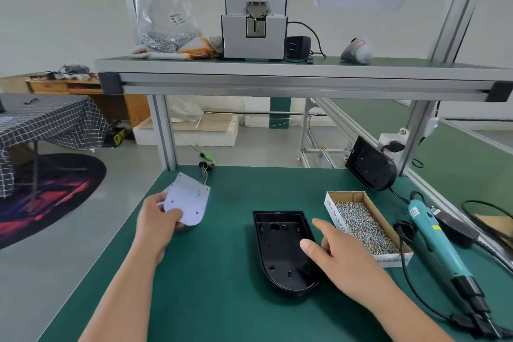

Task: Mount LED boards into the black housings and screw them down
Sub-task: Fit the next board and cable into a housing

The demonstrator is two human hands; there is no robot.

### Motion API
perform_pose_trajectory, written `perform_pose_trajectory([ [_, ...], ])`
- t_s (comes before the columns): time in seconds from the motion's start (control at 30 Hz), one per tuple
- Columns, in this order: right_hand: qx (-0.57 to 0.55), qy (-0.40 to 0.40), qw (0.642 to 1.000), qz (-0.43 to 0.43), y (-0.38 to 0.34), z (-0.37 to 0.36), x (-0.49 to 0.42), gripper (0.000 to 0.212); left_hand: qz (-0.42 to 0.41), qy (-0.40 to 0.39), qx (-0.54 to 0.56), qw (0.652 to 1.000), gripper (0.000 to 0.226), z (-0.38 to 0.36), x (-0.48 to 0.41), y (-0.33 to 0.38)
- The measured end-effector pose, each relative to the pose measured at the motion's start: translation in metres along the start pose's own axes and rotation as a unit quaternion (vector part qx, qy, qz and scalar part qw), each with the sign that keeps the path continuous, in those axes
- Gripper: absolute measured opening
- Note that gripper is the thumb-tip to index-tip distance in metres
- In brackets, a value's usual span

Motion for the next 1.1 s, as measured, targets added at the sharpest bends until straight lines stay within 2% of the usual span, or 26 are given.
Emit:
perform_pose_trajectory([
  [0.13, -0.012, 0.022, 1.0, 0.004, -0.004, 0.004, 0.0, 0.081, 0.03, -0.118, 0.126, 0.985, 0.047, -0.014, 0.008, -0.005],
  [0.23, -0.02, 0.047, 0.999, 0.005, -0.008, 0.01, 0.001, 0.071, 0.038, -0.204, 0.156, 0.966, 0.055, -0.024, 0.019, 0.002],
  [0.33, -0.026, 0.062, 0.998, 0.009, -0.011, 0.015, 0.002, 0.067, 0.056, -0.246, 0.177, 0.951, 0.047, -0.032, 0.035, 0.011],
  [0.53, -0.043, 0.099, 0.994, 0.03, -0.019, 0.022, 0.005, 0.058, 0.029, -0.313, 0.178, 0.932, 0.055, -0.037, 0.051, 0.024],
  [0.67, -0.037, 0.121, 0.991, 0.05, -0.024, 0.024, 0.008, 0.046, 0.049, -0.357, 0.159, 0.919, 0.034, -0.045, 0.057, 0.018],
  [0.73, -0.039, 0.13, 0.989, 0.06, -0.027, 0.024, 0.008, 0.04, 0.049, -0.371, 0.162, 0.913, 0.031, -0.046, 0.058, 0.017],
  [0.9, -0.095, 0.144, 0.981, 0.088, -0.031, 0.024, 0.008, 0.034, 0.036, -0.441, 0.155, 0.883, 0.045, -0.049, 0.066, 0.02],
  [0.97, -0.15, 0.141, 0.972, 0.111, -0.037, 0.022, 0.006, 0.036, 0.039, -0.473, 0.132, 0.87, 0.044, -0.053, 0.073, 0.021],
  [1.1, -0.252, 0.102, 0.954, 0.124, -0.054, 0.014, -0.015, 0.063, 0.035, -0.528, 0.087, 0.844, 0.039, -0.065, 0.091, 0.026],
])
Point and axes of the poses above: each hand's wrist, its own x-axis away from the middle knuckle, its own z-axis out of the back of the hand, y = z × x, the point moved 8 cm from there along -x, towards the middle knuckle, and after that the axes turned 1 degree about -y, right-handed, at the moved point
